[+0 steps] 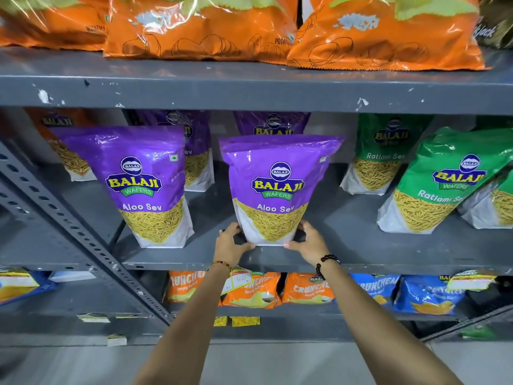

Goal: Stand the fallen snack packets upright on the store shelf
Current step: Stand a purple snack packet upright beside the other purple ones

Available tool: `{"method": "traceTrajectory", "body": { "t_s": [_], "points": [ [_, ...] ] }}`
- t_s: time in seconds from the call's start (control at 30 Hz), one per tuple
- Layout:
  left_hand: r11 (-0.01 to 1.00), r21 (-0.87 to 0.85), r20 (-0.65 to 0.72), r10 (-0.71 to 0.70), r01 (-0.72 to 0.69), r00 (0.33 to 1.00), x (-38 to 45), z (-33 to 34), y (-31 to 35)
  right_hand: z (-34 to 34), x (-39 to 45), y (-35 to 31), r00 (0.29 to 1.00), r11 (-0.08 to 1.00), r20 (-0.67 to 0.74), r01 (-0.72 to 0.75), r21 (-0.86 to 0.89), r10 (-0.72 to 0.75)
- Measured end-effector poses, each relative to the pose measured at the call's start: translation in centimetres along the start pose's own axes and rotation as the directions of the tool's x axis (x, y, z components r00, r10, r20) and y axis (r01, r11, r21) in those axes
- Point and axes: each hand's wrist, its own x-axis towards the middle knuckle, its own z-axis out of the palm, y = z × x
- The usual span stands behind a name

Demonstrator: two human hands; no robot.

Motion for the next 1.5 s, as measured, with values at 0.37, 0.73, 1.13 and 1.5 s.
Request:
{"method": "traceTrajectory", "body": {
  "t_s": [0.37, 0.73, 1.13, 1.5],
  "points": [
    [0.999, 0.012, 0.015, -0.037, 0.037, 0.999, -0.3, -0.1, 0.4, -0.2, -0.3, -0.3, 1.0, 0.999, -0.008, -0.022, -0.034, 0.022],
    [0.999, 0.022, 0.023, -0.035, 0.035, 0.999, -0.2, -0.3, 0.2, -0.3, -0.5, -0.3, 1.0, 0.999, -0.007, -0.026, -0.043, 0.025],
    [0.999, 0.023, 0.011, -0.023, 0.022, 1.0, -1.1, -0.1, -0.4, -0.2, -1.2, -0.2, 1.0, 0.995, 0.015, -0.001, -0.103, 0.003],
    [0.998, -0.04, -0.357, -0.058, 0.047, 0.932, -5.9, -3.7, -3.4, 0.4, -4.4, 0.9, 0.995, 0.98, -0.098, -0.051, -0.192, 0.032]
  ]
}}
